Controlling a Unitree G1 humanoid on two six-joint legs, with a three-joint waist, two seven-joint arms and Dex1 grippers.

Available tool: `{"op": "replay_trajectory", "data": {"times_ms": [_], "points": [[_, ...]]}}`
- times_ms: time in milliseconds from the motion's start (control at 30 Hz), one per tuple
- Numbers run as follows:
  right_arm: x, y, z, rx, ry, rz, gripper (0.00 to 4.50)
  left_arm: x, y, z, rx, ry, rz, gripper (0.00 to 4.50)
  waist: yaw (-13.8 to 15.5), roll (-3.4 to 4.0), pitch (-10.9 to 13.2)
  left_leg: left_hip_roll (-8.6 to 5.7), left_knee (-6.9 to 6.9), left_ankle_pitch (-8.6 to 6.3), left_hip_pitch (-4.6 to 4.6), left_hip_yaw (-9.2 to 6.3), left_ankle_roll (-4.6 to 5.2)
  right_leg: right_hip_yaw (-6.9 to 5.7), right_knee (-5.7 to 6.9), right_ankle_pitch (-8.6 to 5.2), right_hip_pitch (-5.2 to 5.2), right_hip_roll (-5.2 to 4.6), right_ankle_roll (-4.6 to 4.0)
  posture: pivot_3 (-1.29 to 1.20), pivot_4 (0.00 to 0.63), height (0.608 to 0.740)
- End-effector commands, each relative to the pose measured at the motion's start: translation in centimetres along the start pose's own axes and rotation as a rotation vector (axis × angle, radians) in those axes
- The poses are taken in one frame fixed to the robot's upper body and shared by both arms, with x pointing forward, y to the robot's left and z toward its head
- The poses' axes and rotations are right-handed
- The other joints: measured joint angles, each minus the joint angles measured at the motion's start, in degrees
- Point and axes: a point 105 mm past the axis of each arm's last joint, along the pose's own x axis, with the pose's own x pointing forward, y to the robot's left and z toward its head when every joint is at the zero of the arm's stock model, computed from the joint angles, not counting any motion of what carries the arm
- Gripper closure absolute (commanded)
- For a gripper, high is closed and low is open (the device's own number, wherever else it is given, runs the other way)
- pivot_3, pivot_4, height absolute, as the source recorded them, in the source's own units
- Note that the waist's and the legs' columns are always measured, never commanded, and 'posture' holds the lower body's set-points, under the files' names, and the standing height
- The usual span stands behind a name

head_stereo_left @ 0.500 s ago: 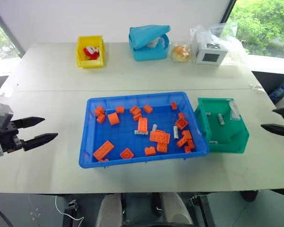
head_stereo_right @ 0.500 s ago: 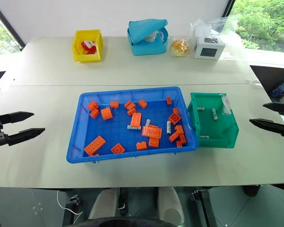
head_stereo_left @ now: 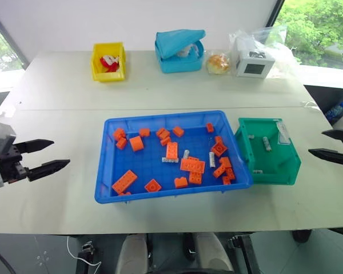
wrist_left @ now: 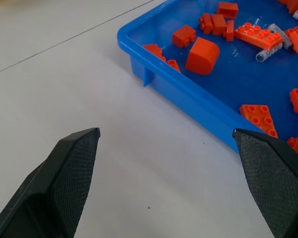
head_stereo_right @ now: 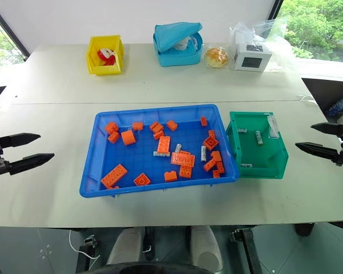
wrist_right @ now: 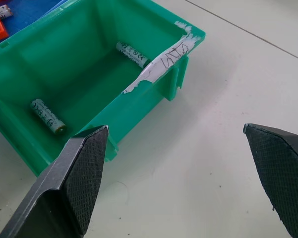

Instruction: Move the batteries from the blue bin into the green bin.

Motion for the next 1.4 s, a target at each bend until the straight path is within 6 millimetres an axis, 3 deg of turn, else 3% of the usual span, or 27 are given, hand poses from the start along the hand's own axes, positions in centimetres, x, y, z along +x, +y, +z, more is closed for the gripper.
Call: {"op": "replay_trajectory", "data": {"times_ms": [33, 300, 533, 667, 800, 867, 1000, 1167, 1400], "points": [[-0.4, -0.5, 0.7, -0.031, -0.029, -0.036, 0.03, -0.6, -0.1, 1.7, 0.044, -0.049, 0.013, 0.0, -0.03, 0.0, 0.0, 0.0, 0.0, 0.0, 0.0, 0.0, 0.0, 0.0, 0.0, 0.0, 0.0, 0.0, 0.0, 0.0, 0.15, 0.736], [-0.4, -0.9, 2.1, -0.047, -0.057, -0.044, 0.03, 0.0, -0.5, 2.2, 0.07, -0.064, -0.007, 0.0, -0.09, 0.0, 0.0, 0.0, 0.07, 0.0, 0.02, 0.03, 0.0, 0.03, 0.1, 0.0, -0.01, 0.02, 0.0, 0.0, 0.15, 0.736], [2.4, 1.1, 6.7, -0.065, -0.123, 0.108, 0.03, 1.2, -2.8, 4.9, 0.14, -0.116, -0.129, 0.0, -0.23, 0.01, 0.0, 0.01, 0.21, 0.0, 0.02, 0.03, 0.0, 0.07, 0.23, 0.01, -0.01, 0.03, 0.0, 0.0, 0.15, 0.736], [6.1, 5.3, 11.6, -0.089, -0.155, 0.31, 0.03, 2.2, -5.7, 6.3, 0.185, -0.111, -0.287, 0.0, -0.36, 0.02, 0.01, 0.02, 0.23, 0.0, -0.01, 0.05, 0.0, 0.11, 0.35, 0.01, -0.13, 0.06, 0.0, 0.0, 0.15, 0.736], [9.2, 8.9, 14.2, -0.053, -0.148, 0.448, 0.03, 2.9, -7.5, 6.6, 0.207, -0.082, -0.412, 0.0, -0.09, 0.03, 0.02, 0.02, 0.29, 0.0, -0.02, 0.03, 0.0, 0.14, 0.63, 0.0, -0.25, 0.08, 0.0, 0.0, 0.15, 0.736], [12.0, 11.7, 15.1, -0.017, -0.109, 0.523, 0.03, 3.7, -8.7, 6.4, 0.227, -0.066, -0.484, 0.0, 0.03, 0.02, 0.01, 0.02, 0.31, 0.0, -0.01, 0.03, 0.0, 0.13, 0.75, -0.01, -0.28, 0.08, -0.01, 0.0, 0.15, 0.736], [16.7, 15.4, 15.3, 0.115, 0.018, 0.587, 0.03, 5.0, -10.2, 6.1, 0.281, -0.045, -0.569, 0.0, 0.0, 0.01, 0.01, 0.01, 0.42, 0.01, -0.08, 0.01, 0.0, 0.13, 0.84, -0.01, -0.31, 0.09, -0.02, 0.0, 0.15, 0.736], [20.8, 17.0, 13.8, 0.223, 0.177, 0.513, 0.03, 6.0, -10.9, 6.5, 0.309, -0.057, -0.589, 0.0, 0.34, 0.0, 0.0, -0.03, 0.5, 0.01, -0.16, -0.01, 0.01, 0.13, 0.88, 0.01, -0.32, 0.08, -0.01, 0.0, 0.15, 0.736], [22.3, 18.9, 12.9, 0.385, 0.301, 0.541, 0.03, 5.9, -11.2, 7.0, 0.309, -0.071, -0.585, 0.0, 0.04, -0.05, -0.02, -0.03, 0.51, 0.01, -0.2, -0.05, 0.01, 0.12, 0.89, 0.09, -0.33, 0.1, 0.14, 0.0, 0.15, 0.736]]}}
